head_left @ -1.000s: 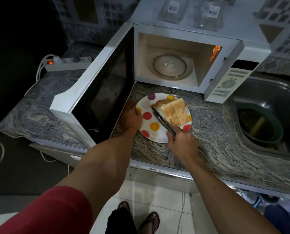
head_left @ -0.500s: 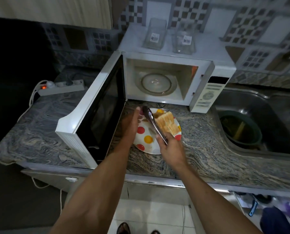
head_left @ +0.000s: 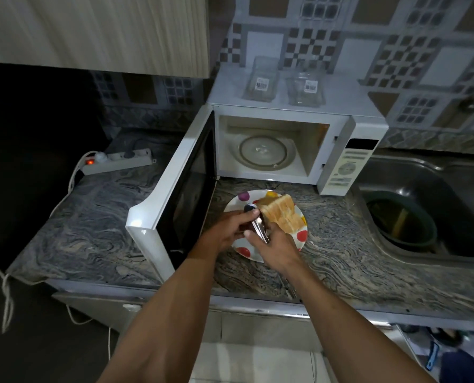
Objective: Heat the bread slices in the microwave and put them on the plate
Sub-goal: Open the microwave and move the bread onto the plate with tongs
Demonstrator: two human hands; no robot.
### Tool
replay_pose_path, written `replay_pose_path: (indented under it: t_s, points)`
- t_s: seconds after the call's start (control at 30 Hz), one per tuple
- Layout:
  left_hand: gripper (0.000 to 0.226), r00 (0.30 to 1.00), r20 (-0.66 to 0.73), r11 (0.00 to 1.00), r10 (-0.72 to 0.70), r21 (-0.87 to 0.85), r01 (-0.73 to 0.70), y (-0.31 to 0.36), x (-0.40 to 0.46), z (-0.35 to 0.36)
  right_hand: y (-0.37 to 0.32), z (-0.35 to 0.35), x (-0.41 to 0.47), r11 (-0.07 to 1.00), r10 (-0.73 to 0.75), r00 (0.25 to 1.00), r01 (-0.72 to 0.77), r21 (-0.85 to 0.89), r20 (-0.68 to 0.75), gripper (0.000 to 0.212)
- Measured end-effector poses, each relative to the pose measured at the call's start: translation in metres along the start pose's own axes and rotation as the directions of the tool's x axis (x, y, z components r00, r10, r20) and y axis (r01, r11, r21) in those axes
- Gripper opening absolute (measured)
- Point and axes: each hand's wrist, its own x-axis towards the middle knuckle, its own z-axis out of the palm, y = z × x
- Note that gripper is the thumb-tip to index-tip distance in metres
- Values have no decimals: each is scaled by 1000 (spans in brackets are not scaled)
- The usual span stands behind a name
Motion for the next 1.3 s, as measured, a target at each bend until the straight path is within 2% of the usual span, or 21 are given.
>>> replay_pose_path:
  t_s: [0.13,0.2,0.27,0.37,0.47,0.5,0.57,0.6,0.67,0.73,0.9,0.97,1.03,1.2,1.3]
  points:
    - [20,991,-131,993,-38,-120,23,-2,0,-7,-5,10,4,996,92,995,-91,-22,36,100]
    - [19,969,-238,991,-61,-134,30,-4,2,-11,-2,13,3,990,135,989,-132,-51,60,99]
    - [17,933,-354,986,-67,-167,7,-6,7,-16,6,14,2,987,157,985,-154,-49,72,91]
    - [20,886,-455,978,-90,-210,-8,-6,14,-19,13,11,0,991,129,991,-127,-49,26,60]
    - [29,871,-486,991,-64,-137,-3,-2,20,-11,13,7,5,993,90,995,-93,-76,-34,40]
    - [33,866,-497,996,-63,-82,26,-2,23,-8,11,6,7,989,86,995,-91,-119,-47,37]
    - [55,859,-509,996,-57,33,86,-17,48,-11,8,7,14,974,89,993,-103,-200,-76,32]
    - [56,858,-509,990,-63,79,120,-17,50,-9,8,8,17,969,82,993,-100,-227,-87,31]
    - [34,852,-521,960,-43,216,181,-7,32,7,10,13,22,957,60,995,-81,-278,-85,30]
    - [28,835,-551,914,10,344,217,-4,24,14,12,16,25,936,30,998,-49,-349,-61,30]
    - [22,786,-617,895,41,373,246,-5,25,18,20,5,26,891,-104,994,80,-447,-29,34]
    - [16,759,-647,897,72,374,234,-3,23,19,24,-11,27,888,-211,970,139,-438,-119,30]
    - [15,711,-693,915,120,355,191,-4,20,18,28,-30,34,898,-245,947,142,-416,-206,27]
    - [33,548,-813,860,198,412,300,-9,15,21,49,-80,76,953,-89,933,-22,-302,-349,29]
    - [34,506,-845,837,175,398,375,-21,11,23,68,-97,105,951,65,958,-144,-274,-280,27]
